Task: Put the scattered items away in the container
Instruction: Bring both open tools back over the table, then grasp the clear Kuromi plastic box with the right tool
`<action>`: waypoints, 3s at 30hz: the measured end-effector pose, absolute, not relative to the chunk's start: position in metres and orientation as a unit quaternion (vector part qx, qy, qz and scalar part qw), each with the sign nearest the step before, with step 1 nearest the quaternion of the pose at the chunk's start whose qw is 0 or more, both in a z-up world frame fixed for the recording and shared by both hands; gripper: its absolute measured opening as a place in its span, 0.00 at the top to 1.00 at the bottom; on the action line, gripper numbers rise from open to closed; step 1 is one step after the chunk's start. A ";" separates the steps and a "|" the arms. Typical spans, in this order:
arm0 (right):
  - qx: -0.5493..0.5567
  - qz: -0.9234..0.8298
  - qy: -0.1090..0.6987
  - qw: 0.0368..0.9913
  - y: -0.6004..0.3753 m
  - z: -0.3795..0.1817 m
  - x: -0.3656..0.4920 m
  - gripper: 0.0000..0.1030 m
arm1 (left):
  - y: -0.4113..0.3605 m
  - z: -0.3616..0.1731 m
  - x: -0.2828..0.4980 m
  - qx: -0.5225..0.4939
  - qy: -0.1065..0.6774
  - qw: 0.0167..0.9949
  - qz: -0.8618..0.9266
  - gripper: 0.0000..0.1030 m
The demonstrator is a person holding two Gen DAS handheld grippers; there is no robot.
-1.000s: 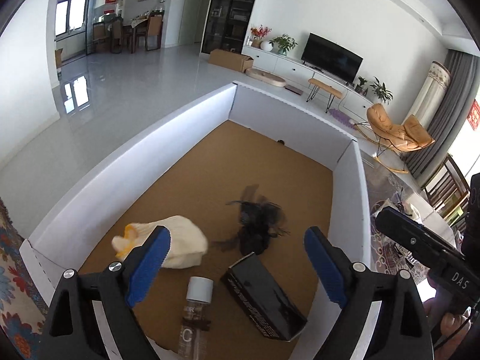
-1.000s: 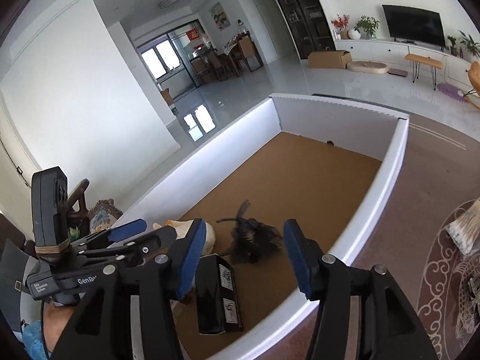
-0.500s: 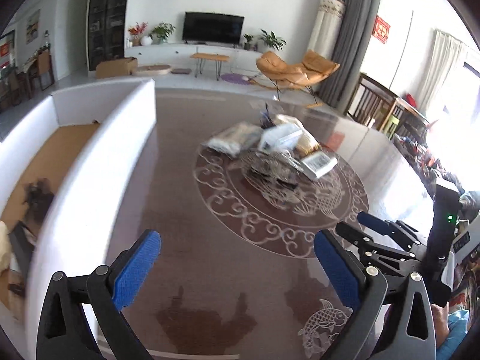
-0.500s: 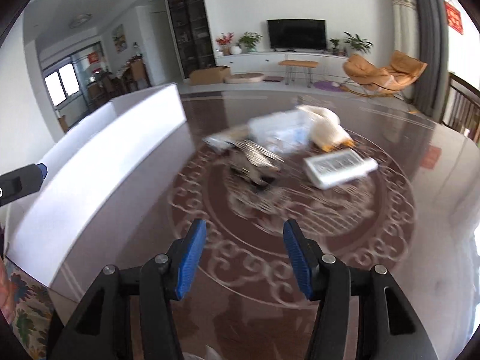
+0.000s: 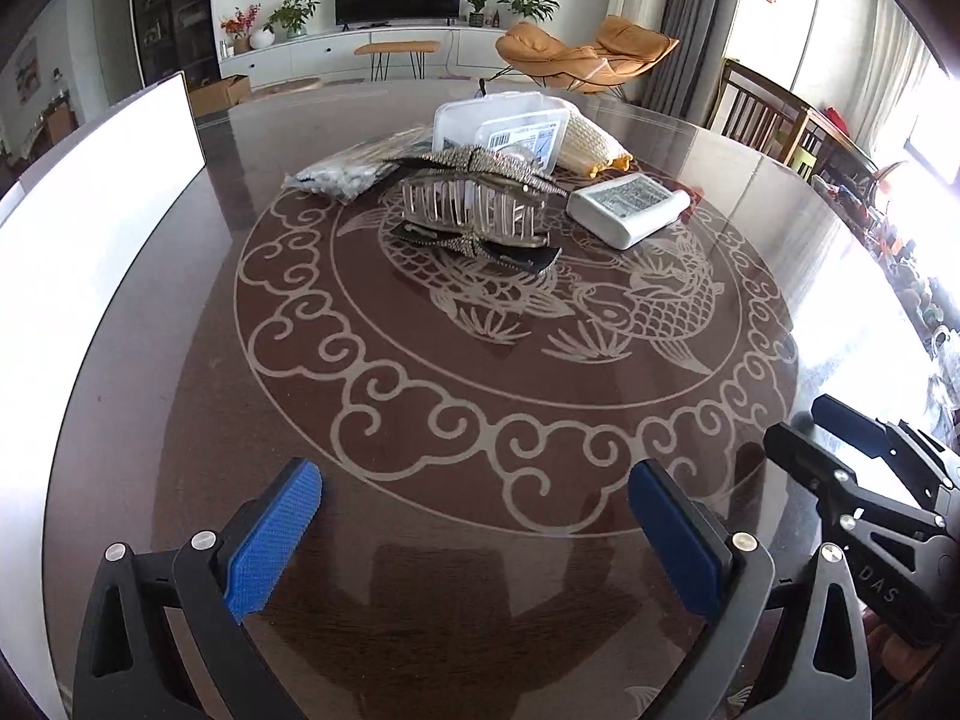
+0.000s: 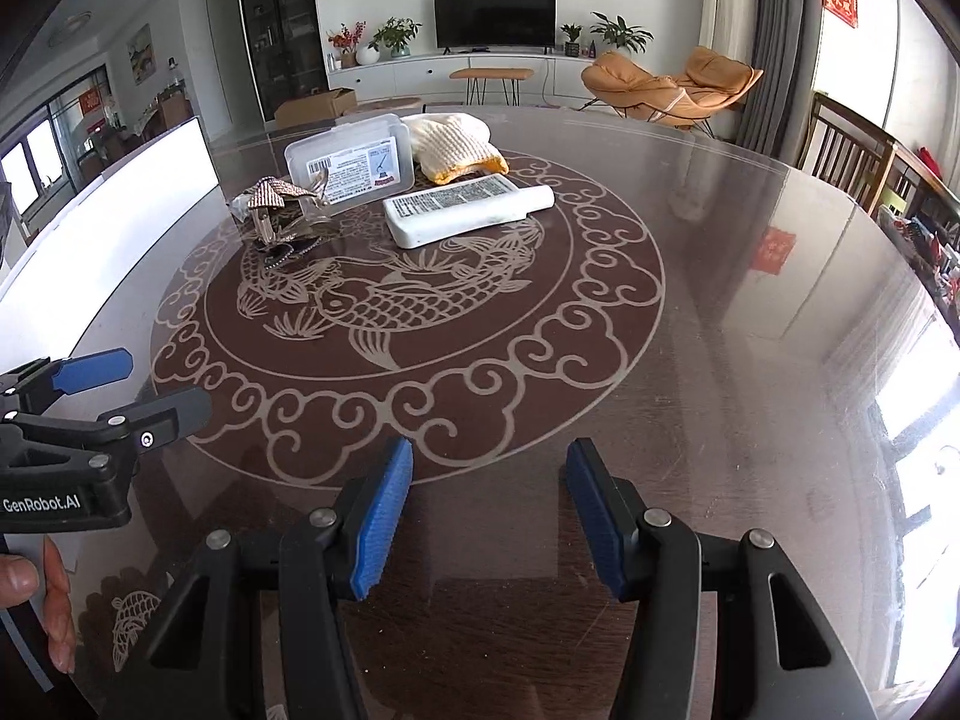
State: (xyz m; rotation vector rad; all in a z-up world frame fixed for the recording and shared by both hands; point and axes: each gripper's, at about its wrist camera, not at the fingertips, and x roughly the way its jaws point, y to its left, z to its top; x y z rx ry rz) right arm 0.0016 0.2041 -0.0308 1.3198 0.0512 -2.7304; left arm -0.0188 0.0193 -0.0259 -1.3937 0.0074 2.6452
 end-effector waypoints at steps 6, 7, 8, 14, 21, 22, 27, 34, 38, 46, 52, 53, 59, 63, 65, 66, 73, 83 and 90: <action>0.432 -0.899 -0.007 0.065 0.207 -0.031 0.001 0.46 | 0.026 -0.030 -0.018 -0.472 0.029 0.058 0.879 0.00; 0.432 -0.899 -0.010 0.067 0.207 -0.031 0.001 0.46 | 0.026 -0.030 -0.019 -0.472 0.033 0.057 0.879 0.00; 0.432 -0.899 -0.012 0.068 0.207 -0.031 0.001 0.46 | 0.025 -0.030 -0.019 -0.472 0.031 0.056 0.879 0.00; 0.435 -0.899 0.011 0.058 0.199 -0.032 0.001 0.44 | 0.025 -0.029 -0.019 -0.472 0.031 0.056 0.879 0.00; 0.437 -0.897 0.021 0.057 0.197 -0.033 0.001 0.42 | 0.025 -0.030 -0.019 -0.472 0.031 0.056 0.879 0.00; 0.437 -0.897 0.024 0.055 0.196 -0.033 0.001 0.42 | 0.025 -0.030 -0.019 -0.472 0.031 0.057 0.879 0.00; 0.437 -0.897 0.025 0.055 0.195 -0.033 0.001 0.41 | 0.023 -0.029 -0.016 -0.473 0.037 0.071 0.877 0.00; 0.437 -0.897 0.025 0.055 0.195 -0.033 0.001 0.41 | 0.007 -0.026 -0.010 -0.462 -0.008 0.084 0.883 0.00; 0.437 -0.897 0.025 0.055 0.195 -0.033 0.001 0.41 | 0.007 -0.026 -0.010 -0.463 -0.003 0.081 0.882 0.00; 0.439 -0.896 0.022 0.065 0.195 -0.032 -0.005 0.41 | 0.004 -0.024 -0.009 -0.462 -0.005 0.080 0.883 0.00; 0.408 -0.909 0.025 0.083 0.178 -0.002 -0.073 0.41 | 0.008 -0.025 -0.009 -0.464 0.004 0.074 0.883 0.00; 0.401 -0.911 0.033 0.085 0.172 0.005 -0.089 0.41 | 0.009 -0.025 -0.010 -0.464 0.006 0.074 0.883 0.00; 0.444 -0.888 -0.006 0.122 0.139 0.017 -0.173 0.41 | 0.008 -0.025 -0.010 -0.463 0.002 0.075 0.883 0.00; 0.486 -0.849 -0.025 0.204 0.108 0.002 -0.177 0.41 | 0.006 -0.024 -0.009 -0.460 -0.009 0.080 0.884 0.00; 0.486 -0.830 -0.023 0.273 0.095 0.003 -0.165 0.41 | 0.005 -0.023 -0.010 -0.459 -0.014 0.080 0.885 0.00; 0.478 -0.830 -0.012 0.288 0.090 0.007 -0.161 0.41 | 0.005 -0.023 -0.010 -0.459 -0.014 0.078 0.885 0.00; 0.392 -0.893 0.030 0.219 0.077 0.054 -0.196 0.41 | 0.010 -0.024 -0.011 -0.464 -0.001 0.073 0.883 0.00; 0.402 -0.882 0.049 0.241 0.086 0.021 -0.208 0.41 | 0.011 -0.026 -0.013 -0.467 0.012 0.067 0.882 0.00; 0.441 -0.862 0.010 0.250 0.152 0.013 -0.149 0.42 | 0.006 -0.026 -0.013 -0.463 -0.002 0.072 0.883 0.00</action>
